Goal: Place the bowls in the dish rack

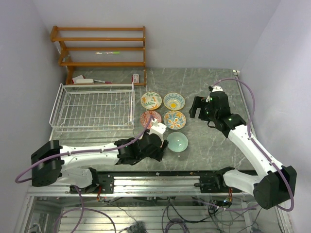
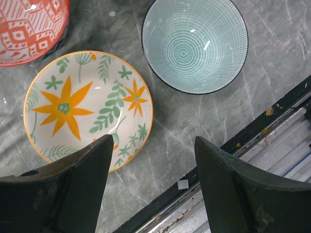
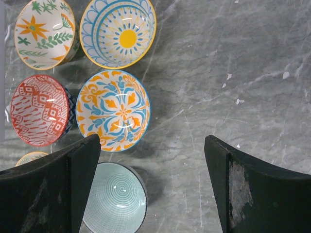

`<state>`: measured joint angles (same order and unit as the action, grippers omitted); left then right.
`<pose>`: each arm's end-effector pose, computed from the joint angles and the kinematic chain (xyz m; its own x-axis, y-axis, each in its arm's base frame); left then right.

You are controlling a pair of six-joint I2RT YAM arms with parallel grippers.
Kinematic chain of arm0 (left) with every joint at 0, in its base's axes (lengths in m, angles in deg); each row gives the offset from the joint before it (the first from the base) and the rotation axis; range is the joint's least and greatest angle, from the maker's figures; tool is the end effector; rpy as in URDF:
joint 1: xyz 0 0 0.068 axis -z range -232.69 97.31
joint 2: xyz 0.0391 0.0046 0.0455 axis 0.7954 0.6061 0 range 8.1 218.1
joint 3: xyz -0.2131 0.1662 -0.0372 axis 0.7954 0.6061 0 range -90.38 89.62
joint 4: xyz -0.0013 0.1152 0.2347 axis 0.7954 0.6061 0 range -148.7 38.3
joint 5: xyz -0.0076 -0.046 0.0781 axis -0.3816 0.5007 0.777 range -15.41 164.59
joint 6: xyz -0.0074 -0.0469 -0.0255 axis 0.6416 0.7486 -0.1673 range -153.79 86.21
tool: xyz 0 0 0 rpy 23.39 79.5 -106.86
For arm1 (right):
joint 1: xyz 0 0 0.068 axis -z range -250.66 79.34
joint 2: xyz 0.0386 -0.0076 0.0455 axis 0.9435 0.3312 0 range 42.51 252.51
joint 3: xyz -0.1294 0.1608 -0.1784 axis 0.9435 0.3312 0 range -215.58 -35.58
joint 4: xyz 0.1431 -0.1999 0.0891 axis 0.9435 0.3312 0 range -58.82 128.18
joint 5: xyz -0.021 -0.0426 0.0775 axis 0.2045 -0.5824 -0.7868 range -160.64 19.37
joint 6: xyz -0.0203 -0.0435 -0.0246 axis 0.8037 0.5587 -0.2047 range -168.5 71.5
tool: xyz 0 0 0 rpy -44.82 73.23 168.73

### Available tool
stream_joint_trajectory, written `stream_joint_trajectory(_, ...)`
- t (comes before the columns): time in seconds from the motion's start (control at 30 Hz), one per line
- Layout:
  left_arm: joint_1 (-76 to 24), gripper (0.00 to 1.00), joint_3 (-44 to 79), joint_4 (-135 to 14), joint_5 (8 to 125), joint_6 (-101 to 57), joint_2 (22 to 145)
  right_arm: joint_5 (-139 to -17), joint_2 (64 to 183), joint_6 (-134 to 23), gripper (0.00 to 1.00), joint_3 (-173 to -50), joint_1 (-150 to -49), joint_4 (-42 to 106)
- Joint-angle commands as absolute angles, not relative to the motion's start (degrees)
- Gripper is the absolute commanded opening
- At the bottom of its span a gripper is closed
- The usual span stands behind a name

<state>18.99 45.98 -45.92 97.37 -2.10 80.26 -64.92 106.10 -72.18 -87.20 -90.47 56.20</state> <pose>0.0958 -0.2457 0.2301 -0.5882 0.2360 -0.7735 0.5581 0.8106 -0.1771 0.2289 0.0787 0.2919 -0.6238 0.2001 -0.7555 -0.0129 0.9639 0.2659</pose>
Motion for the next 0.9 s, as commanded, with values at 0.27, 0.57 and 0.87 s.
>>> stream_joint_trajectory(0.27, 19.3, 0.74, 43.58, -52.23, 97.21, -7.58, 90.08, -67.52, 106.05, -70.86, 0.88, -85.39, -88.21, 54.23)
stream_joint_trajectory(0.57, 19.29, 0.51, 43.85, -53.31, 102.1, -7.66, 93.32, -68.76, 106.13, -70.82, 0.88, -84.28, -87.3, 53.25)
stream_joint_trajectory(0.87, 19.29, 0.45, 42.99, -53.68, 101.93, -7.61, 98.0, -68.66, 106.03, -70.61, 0.88, -84.1, -87.0, 53.24)
